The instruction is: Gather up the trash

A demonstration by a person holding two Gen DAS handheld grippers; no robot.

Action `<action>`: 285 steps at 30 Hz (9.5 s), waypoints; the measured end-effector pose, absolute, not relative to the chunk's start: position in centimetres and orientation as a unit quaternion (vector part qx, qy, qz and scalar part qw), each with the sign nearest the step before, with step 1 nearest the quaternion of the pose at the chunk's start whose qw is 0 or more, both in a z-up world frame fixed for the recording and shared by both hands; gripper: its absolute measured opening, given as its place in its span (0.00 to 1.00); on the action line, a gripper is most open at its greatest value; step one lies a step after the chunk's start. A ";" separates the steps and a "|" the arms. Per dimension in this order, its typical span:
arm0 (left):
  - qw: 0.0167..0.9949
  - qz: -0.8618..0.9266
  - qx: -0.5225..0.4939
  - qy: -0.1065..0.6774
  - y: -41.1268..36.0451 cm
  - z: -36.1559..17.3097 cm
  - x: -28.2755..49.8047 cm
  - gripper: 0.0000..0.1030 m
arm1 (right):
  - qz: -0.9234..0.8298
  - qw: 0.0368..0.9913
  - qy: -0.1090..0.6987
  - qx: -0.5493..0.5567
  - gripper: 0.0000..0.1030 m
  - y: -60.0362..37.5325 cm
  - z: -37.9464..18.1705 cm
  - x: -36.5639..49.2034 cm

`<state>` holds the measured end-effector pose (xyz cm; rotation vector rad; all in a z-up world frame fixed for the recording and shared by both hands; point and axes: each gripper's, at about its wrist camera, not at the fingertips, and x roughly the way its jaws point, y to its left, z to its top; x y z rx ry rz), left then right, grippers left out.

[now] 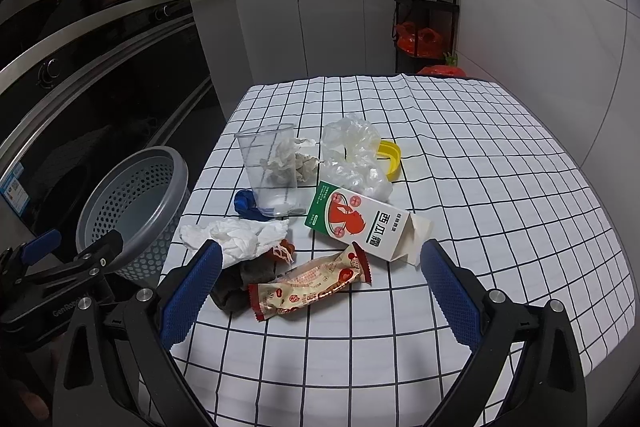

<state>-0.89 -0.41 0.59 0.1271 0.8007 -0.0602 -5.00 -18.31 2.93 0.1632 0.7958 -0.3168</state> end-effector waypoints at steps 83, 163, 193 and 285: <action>0.893 -0.045 0.075 0.442 -1.7 -5.0 1.1 0.94 | -0.147 0.852 0.481 0.145 0.32 -21.8 -8.0 -1.0; 0.930 0.027 0.015 0.367 11.2 -0.8 8.0 0.17 | 0.127 0.897 0.417 0.080 0.06 -6.6 -0.3 12.6; 0.900 0.057 -0.006 0.432 15.1 -5.2 14.1 0.22 | 0.137 0.863 0.481 0.068 0.07 -2.9 -5.8 21.1; 0.869 -0.183 0.057 0.456 -6.8 -6.8 1.8 0.83 | -0.096 0.892 0.414 0.155 0.61 -24.0 -4.5 -5.1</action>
